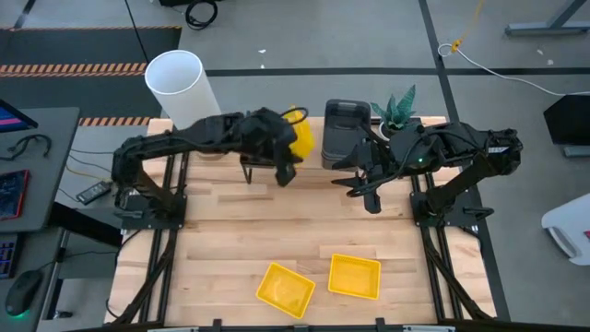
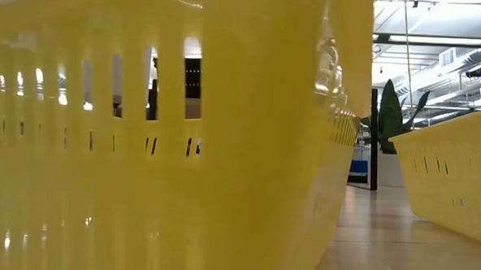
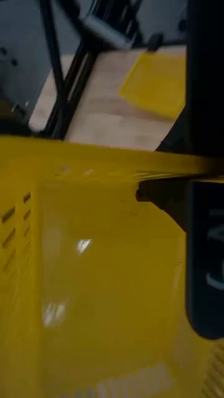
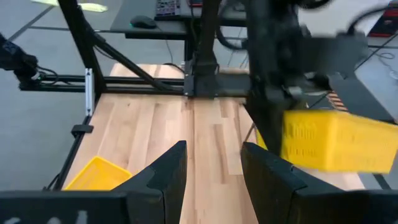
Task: Stack baskets on shelf by color
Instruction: Put the left yellow basket on the shelf
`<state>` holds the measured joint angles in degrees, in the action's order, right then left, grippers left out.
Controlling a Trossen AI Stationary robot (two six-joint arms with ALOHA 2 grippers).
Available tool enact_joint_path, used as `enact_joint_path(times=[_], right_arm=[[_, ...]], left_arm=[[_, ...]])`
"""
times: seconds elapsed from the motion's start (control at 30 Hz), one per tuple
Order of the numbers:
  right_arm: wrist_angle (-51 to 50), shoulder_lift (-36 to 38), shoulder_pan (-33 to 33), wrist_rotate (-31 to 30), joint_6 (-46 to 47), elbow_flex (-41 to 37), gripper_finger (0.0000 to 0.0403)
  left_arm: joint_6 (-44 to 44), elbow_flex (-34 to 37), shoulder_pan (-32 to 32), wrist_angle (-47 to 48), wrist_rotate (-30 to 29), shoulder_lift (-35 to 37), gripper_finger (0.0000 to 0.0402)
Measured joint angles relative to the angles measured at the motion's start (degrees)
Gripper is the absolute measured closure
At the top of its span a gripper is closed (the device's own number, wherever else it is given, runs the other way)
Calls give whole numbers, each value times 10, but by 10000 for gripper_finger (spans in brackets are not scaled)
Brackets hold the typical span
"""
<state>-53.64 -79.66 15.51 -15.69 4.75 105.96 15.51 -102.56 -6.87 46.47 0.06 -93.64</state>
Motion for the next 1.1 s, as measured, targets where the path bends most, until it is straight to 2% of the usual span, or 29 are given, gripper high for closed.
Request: enact_joint_path(times=[0.1, 0.33, 0.53, 0.77, 1.0, 1.1], right_arm=[[1, 0, 0, -14, 0, 0, 245], [0, 3, 0, -16, 13, 0, 245], [0, 3, 0, -16, 17, 0, 245], [4, 3, 0, -16, 18, 0, 245], [14, 3, 0, -16, 15, 0, 245], [13, 3, 0, -16, 15, 0, 245]], left_arm=[[-12, 0, -14, -36, 0, -24, 401], [-61, 1, -24, -31, -3, -82, 400], [-86, 0, -49, 34, -6, -111, 400], [-143, 0, -65, 72, -5, -115, 399], [-147, 0, -60, 72, -9, -116, 397], [-143, 0, -57, 73, -17, -121, 380]])
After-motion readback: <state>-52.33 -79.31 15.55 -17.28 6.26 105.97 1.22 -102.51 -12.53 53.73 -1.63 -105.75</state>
